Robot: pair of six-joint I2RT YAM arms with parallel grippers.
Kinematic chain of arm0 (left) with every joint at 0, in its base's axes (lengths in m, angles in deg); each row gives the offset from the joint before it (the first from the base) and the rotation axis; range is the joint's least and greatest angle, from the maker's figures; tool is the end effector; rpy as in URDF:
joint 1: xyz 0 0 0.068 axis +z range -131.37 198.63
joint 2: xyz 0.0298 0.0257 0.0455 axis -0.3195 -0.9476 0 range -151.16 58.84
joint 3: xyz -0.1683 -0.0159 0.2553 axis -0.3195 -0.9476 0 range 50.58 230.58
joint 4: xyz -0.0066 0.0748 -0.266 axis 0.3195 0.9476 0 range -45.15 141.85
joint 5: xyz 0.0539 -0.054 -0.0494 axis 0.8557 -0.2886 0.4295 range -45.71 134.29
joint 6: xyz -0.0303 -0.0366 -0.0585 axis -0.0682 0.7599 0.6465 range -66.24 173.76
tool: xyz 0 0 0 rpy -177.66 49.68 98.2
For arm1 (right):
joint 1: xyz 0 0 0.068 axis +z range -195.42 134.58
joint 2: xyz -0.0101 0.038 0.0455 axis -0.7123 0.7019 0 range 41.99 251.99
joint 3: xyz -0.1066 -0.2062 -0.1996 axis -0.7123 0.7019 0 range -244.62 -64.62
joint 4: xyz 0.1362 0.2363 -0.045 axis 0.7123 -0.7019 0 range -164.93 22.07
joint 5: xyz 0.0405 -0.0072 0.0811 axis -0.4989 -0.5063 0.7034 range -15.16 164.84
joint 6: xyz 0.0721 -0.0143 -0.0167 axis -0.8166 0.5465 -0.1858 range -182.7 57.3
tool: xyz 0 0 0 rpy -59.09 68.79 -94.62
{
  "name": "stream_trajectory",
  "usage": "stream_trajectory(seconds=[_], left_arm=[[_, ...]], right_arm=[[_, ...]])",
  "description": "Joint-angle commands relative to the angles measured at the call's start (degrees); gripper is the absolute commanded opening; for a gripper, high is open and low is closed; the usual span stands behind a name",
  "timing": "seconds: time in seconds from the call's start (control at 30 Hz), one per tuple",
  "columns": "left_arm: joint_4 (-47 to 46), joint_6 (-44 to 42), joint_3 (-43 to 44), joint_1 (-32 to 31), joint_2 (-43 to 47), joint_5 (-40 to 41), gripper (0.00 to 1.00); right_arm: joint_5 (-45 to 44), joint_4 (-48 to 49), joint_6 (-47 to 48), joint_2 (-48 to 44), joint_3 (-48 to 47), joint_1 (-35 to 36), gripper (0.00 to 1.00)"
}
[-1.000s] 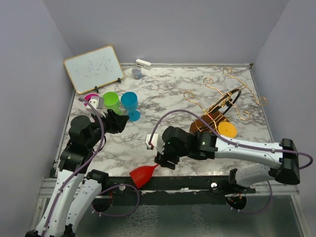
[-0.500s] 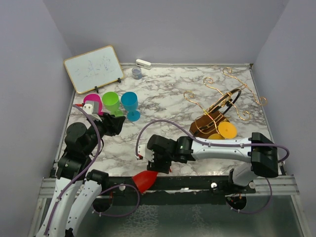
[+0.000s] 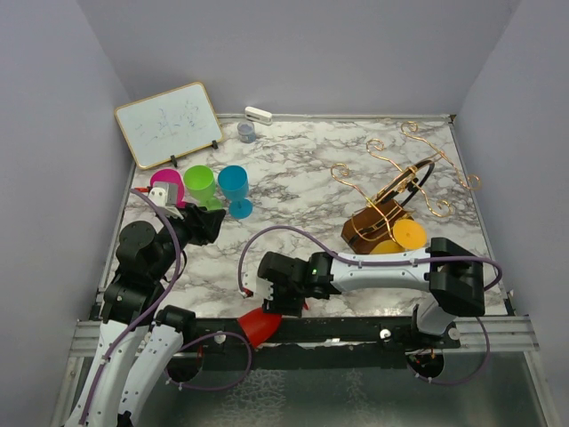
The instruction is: Take the wine glass off the wine glass rack
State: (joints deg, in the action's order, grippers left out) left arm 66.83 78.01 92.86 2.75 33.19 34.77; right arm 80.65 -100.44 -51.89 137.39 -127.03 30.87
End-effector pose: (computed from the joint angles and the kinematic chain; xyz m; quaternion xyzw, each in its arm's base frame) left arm 0.1124 -0.0430 0.3621 0.0019 0.7389 -0.2878 0.6092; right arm 0.0783 0.3478 0.1938 -0.6802 0.6999 0.1563 0.1515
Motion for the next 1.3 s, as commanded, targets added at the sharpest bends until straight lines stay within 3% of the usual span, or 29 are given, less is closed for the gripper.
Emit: stream_trajectory(seconds=[0.0, 0.27, 0.43, 0.73, 0.9, 1.03, 1.27], left_arm=[[-0.1, -0.5, -0.4, -0.1, 0.6, 1.3, 0.55], [-0.1, -0.4, -0.4, -0.2, 0.4, 1.3, 0.55], [0.0, -0.3, -0.3, -0.2, 0.3, 1.3, 0.55], [-0.1, 1.2, 0.7, -0.2, 0.3, 2.7, 0.55], [-1.2, 4.9, 8.0, -0.2, -2.4, -0.4, 0.57], [-0.2, 7.1, 16.9, -0.2, -6.4, -3.4, 0.58], [6.6, 9.7, 33.5, -0.2, -15.7, -15.2, 0.58]], right_arm=[[1.5, 2.3, 0.6, 0.8, 0.9, 0.5, 0.48], [3.0, 2.7, 0.0, 1.8, 2.6, 0.5, 0.41], [1.6, 2.4, -0.4, 2.2, 2.4, 0.4, 0.18], [-5.9, 6.0, -3.5, -7.4, 5.9, 0.4, 0.01], [-14.3, 14.6, -6.5, -18.8, 9.8, 0.4, 0.01], [-19.9, 27.9, -7.4, -27.2, 15.3, 0.5, 0.01], [-29.5, 45.5, -3.7, -32.1, 20.0, 0.5, 0.01]])
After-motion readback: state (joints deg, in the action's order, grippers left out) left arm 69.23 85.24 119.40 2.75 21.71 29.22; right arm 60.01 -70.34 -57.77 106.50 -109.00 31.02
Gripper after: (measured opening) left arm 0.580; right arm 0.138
